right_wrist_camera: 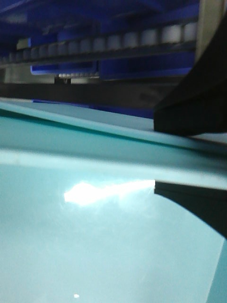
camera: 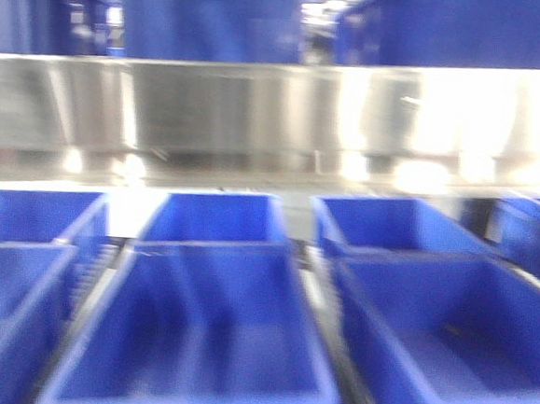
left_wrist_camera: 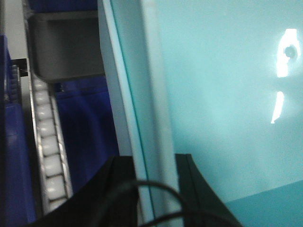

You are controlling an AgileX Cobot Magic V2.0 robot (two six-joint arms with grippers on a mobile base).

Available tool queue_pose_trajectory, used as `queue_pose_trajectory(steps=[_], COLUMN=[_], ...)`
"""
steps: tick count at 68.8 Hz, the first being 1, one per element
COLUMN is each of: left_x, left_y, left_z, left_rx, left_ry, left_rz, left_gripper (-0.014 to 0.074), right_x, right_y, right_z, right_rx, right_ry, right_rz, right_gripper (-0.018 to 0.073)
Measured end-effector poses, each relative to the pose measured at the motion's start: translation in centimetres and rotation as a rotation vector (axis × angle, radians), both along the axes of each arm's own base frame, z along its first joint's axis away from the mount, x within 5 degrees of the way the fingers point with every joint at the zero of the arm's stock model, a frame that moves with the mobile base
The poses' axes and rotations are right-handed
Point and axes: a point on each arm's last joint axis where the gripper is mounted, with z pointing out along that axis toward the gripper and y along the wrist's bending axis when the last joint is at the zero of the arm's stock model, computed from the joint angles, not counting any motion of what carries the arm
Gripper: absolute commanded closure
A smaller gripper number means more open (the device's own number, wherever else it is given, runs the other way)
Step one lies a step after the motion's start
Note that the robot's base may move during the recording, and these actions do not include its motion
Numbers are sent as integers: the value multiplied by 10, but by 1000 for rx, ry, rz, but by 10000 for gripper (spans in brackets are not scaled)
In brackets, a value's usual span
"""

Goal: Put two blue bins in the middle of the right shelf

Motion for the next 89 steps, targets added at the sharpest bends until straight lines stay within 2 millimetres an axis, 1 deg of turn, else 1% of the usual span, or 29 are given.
queue_pose_trajectory(steps=[89], left_x=[0], left_y=[0], left_z=[0], left_rx=[-2], left_ry=[1], left_rz=[-1], left_gripper=[707], right_x=[0], right_y=[0], right_z=[0], right_rx=[-2], right_ry=[-1], right_rz=[-1], right_gripper=[713])
